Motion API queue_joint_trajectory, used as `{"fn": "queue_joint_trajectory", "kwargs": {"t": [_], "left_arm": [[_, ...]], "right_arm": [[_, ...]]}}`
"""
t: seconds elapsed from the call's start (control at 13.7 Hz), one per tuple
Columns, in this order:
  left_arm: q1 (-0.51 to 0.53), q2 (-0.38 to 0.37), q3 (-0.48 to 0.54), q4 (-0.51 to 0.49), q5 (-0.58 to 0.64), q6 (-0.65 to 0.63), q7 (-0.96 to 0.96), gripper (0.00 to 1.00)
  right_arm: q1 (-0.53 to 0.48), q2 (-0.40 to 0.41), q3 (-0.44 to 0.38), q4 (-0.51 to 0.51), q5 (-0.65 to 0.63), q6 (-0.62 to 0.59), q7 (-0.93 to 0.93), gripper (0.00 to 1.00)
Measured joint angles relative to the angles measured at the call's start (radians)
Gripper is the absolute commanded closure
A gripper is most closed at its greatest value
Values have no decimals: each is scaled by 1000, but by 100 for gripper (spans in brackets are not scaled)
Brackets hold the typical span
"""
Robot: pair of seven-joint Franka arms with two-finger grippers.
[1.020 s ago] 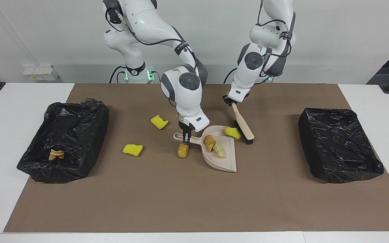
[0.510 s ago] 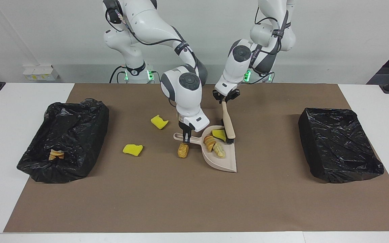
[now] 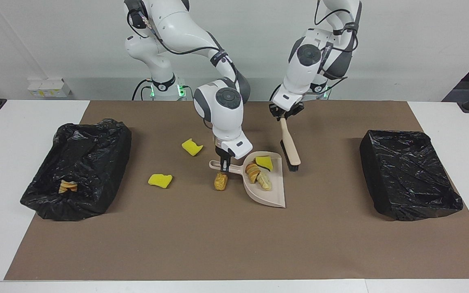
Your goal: Sweep and dump trash in bin
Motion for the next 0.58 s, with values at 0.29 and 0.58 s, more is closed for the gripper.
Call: {"fn": "queue_joint_trajectory", "kwargs": {"t": [0.29, 0.58], "left_arm": [[1, -21, -2, -3, 18, -11, 0, 100], [1, -21, -3, -12, 18, -11, 4, 100]], "right_arm": [[-27, 2, -1, -2, 23, 19, 0, 100], [-71, 2, -2, 6, 87, 35, -10, 100]]}}
